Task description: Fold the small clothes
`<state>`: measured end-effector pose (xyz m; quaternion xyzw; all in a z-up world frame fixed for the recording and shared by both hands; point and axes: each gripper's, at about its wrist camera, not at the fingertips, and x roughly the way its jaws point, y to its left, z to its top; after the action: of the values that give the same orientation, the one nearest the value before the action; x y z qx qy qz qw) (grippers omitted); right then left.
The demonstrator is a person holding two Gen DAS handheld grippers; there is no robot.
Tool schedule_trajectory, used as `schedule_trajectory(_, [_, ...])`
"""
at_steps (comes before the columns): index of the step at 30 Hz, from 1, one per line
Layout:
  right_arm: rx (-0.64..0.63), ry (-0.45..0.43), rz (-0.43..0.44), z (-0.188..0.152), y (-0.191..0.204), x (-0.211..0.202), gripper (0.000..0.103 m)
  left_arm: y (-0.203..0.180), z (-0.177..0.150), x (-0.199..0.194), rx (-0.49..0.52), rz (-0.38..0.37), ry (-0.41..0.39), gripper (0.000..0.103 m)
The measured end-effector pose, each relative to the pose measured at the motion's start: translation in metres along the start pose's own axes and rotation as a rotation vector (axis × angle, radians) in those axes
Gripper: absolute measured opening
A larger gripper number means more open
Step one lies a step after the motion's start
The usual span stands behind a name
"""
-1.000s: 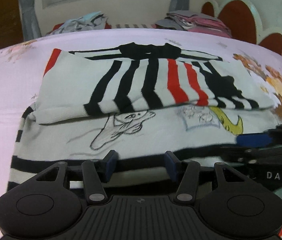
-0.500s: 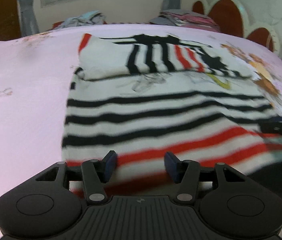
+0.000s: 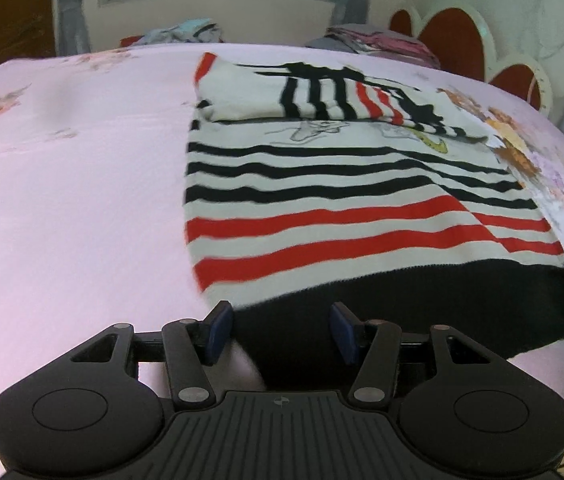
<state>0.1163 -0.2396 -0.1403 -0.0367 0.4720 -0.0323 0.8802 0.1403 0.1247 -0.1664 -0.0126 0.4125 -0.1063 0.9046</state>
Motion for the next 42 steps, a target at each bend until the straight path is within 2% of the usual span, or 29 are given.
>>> schedule_trajectory(2, [0.028, -0.001, -0.018, -0.006, -0.008, -0.005, 0.056, 0.007, -0.003, -0.007, -0.035, -0.003, -0.005, 0.054])
schedule_trajectory(6, [0.105, 0.018, -0.006, -0.018, -0.022, -0.010, 0.056, 0.019, -0.014, -0.010, -0.086, -0.018, 0.021, 0.054])
schedule_trajectory(12, [0.199, 0.047, 0.059, -0.028, -0.025, -0.010, 0.056, 0.023, -0.023, -0.001, -0.193, -0.144, 0.086, 0.053])
schedule_trajectory(14, [0.207, 0.053, 0.071, -0.029, -0.022, -0.010, 0.050, 0.019, -0.022, 0.003, -0.196, -0.166, 0.095, 0.053])
schedule_trajectory(16, [0.223, 0.057, 0.089, -0.027, -0.022, -0.010, 0.036, 0.017, -0.020, 0.007, -0.201, -0.197, 0.113, 0.021])
schedule_trajectory(17, [0.236, 0.060, 0.101, -0.027, -0.023, -0.010, 0.032, 0.018, -0.020, 0.009, -0.216, -0.216, 0.128, 0.017])
schedule_trajectory(18, [0.244, 0.064, 0.120, -0.026, -0.024, -0.010, 0.020, 0.018, -0.019, 0.012, -0.226, -0.228, 0.134, 0.014])
schedule_trajectory(19, [0.258, 0.076, 0.154, -0.024, -0.025, -0.009, 0.013, 0.017, -0.018, 0.012, -0.221, -0.233, 0.134, 0.011])
schedule_trajectory(23, [0.278, 0.061, 0.218, -0.013, -0.029, -0.014, 0.011, 0.012, -0.004, 0.007, -0.198, -0.270, 0.096, 0.010])
schedule_trajectory(28, [0.319, -0.044, 0.299, 0.020, -0.038, -0.031, 0.010, 0.010, 0.036, -0.002, -0.190, -0.294, -0.019, 0.010])
schedule_trajectory(33, [0.334, -0.146, 0.339, 0.072, -0.047, -0.032, 0.010, 0.015, 0.087, 0.007, -0.207, -0.306, -0.113, 0.010])
schedule_trajectory(38, [0.345, -0.203, 0.365, 0.131, -0.055, -0.008, 0.010, 0.019, 0.141, 0.039, -0.257, -0.295, -0.186, 0.010])
schedule_trajectory(42, [0.389, -0.229, 0.380, 0.175, -0.064, 0.027, 0.010, 0.021, 0.181, 0.072, -0.301, -0.283, -0.218, 0.010])
